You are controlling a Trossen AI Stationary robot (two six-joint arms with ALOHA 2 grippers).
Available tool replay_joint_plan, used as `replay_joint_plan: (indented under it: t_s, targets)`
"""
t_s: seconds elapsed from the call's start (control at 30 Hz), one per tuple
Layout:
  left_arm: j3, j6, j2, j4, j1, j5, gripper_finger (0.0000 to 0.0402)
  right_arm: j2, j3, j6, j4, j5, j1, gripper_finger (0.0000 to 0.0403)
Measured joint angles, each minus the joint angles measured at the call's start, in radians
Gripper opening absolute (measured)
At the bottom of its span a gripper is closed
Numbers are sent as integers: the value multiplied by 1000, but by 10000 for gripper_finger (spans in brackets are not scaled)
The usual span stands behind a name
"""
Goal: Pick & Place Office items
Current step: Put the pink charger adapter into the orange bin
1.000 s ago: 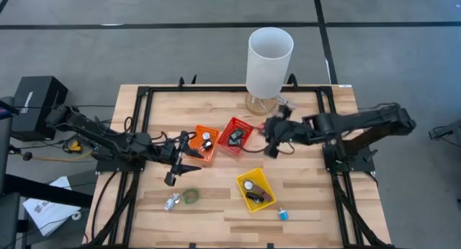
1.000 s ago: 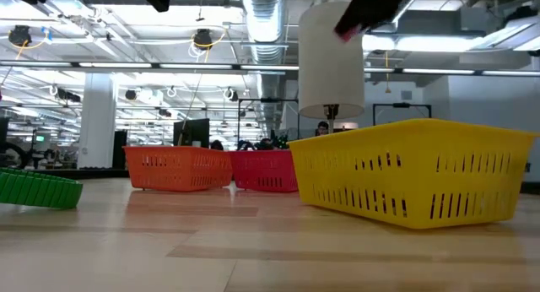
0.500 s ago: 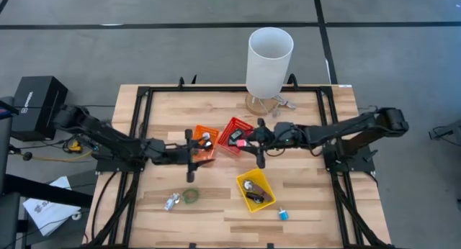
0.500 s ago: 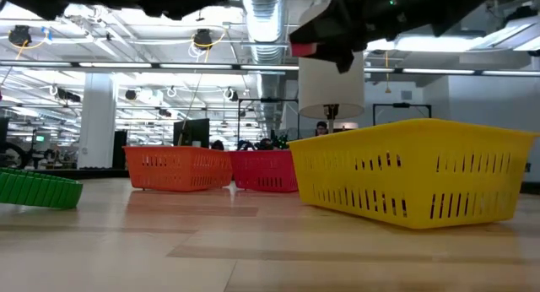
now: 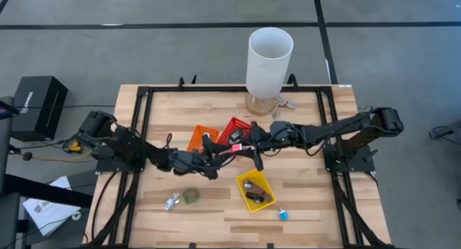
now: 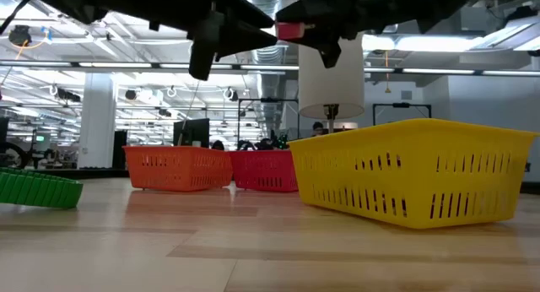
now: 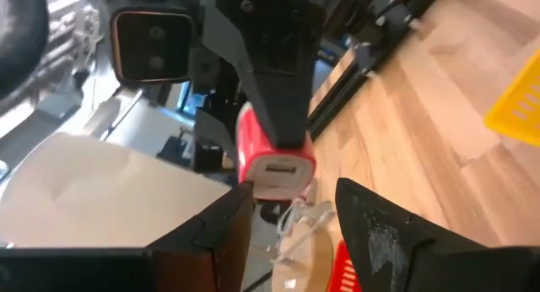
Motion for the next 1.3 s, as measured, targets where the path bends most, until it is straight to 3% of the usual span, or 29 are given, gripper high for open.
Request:
replay_joint_plan:
  t_s: [0.3,0.6,0.77,0.9,1.1,1.3]
  targets:
    - [23,19,-7,9,-14,-27,209,2,1,7,-1,-1,5,148]
    - [23,47,-7,4,-4,-27,260,2,1,30,54,-1,9,126]
    - [22,65,-7,3,10,36,264,1,1,69,54,-1,13,154]
    - [22,65,-7,3,15,121,261,1,1,70,54,-2,12,145]
    - [22,65,-7,8,19,130,258,1,1,71,63,-2,13,123]
    - [22,65,-7,9,55,174,258,2,1,72,66,0,12,150]
